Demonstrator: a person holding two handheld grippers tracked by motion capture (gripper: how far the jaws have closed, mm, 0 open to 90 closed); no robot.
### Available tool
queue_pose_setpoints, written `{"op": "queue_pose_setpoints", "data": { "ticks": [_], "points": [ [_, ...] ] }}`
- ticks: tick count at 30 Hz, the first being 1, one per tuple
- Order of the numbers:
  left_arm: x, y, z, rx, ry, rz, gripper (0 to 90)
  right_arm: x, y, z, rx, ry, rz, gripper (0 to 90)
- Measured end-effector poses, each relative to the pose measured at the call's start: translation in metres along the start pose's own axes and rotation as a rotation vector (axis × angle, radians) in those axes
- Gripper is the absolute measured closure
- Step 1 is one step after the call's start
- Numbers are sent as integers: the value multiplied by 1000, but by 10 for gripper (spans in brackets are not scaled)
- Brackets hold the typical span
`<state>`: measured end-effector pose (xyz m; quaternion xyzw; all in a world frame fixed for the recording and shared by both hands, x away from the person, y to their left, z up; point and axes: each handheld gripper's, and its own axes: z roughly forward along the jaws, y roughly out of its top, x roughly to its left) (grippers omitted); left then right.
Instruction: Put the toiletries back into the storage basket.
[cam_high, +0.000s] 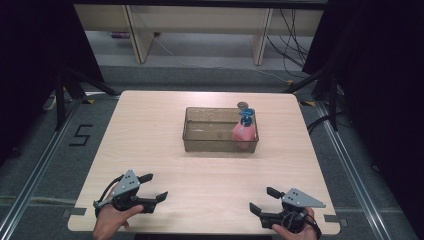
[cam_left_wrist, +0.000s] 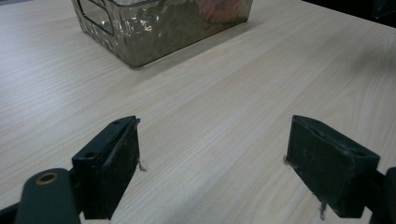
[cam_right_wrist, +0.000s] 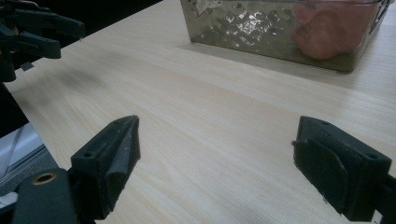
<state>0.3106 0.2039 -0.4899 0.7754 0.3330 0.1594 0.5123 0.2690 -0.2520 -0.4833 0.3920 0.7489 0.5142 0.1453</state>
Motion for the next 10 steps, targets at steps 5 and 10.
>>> {"op": "queue_pose_setpoints", "data": {
  "ticks": [5, 10],
  "points": [
    [0, 0, 0, -1, -4, 5, 167, 0, 0, 1, 2, 4, 0, 156],
    [0, 0, 0, -4, 0, 0, 167, 0, 0, 1, 4, 4, 1, 156]
  ]
}}
